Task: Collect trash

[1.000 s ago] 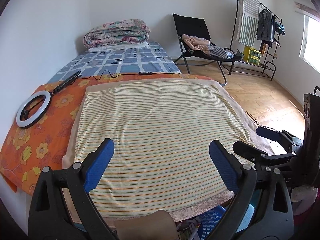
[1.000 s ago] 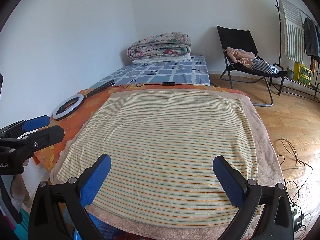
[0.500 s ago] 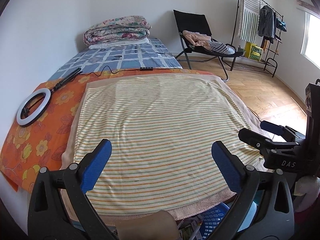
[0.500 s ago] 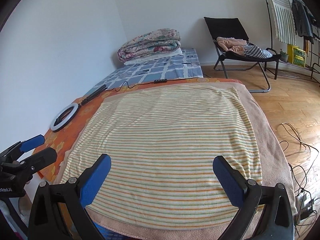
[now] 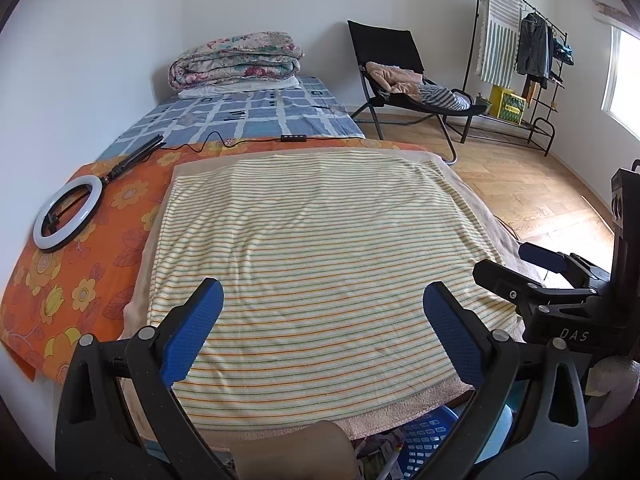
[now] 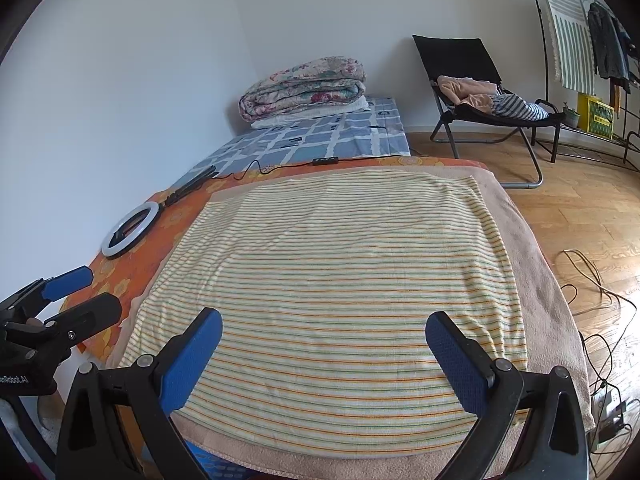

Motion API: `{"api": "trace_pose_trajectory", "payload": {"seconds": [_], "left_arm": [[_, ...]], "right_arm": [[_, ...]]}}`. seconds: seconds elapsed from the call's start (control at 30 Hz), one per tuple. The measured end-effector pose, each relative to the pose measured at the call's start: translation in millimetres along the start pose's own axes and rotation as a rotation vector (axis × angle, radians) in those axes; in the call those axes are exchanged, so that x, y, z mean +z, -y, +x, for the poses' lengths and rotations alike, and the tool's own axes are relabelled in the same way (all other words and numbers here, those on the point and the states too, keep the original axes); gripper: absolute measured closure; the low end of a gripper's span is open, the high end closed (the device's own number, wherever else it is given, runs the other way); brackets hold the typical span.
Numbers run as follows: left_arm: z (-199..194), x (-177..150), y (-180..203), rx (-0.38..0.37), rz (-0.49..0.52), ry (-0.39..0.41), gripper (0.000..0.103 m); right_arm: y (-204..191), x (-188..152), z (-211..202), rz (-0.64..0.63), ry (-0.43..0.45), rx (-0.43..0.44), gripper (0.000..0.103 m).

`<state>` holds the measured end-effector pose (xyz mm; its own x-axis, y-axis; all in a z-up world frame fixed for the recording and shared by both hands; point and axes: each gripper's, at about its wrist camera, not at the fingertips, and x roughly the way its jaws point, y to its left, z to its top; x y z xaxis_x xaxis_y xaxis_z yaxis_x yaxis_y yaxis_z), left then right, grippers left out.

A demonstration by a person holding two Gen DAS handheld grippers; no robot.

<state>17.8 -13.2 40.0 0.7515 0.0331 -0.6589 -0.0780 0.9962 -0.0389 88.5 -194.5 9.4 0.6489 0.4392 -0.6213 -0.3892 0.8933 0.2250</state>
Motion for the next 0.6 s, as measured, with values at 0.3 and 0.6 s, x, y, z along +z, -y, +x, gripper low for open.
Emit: {"api": "trace_pose_trajectory", "payload": {"seconds": [0.3,0.6], "left_arm": [[0.1,-0.1,-0.1,0.001,-0.002,0.000,0.001],[0.1,-0.2,-0.5,0.000,-0.001,0.000,0.001]], "right_arm": [[-1.2,-1.2,-0.3,-0.002,0.001,-0.001,0.000],[-2.2,-2.1,0.0,-0.002,-0.002,0.000,0.000]]}}
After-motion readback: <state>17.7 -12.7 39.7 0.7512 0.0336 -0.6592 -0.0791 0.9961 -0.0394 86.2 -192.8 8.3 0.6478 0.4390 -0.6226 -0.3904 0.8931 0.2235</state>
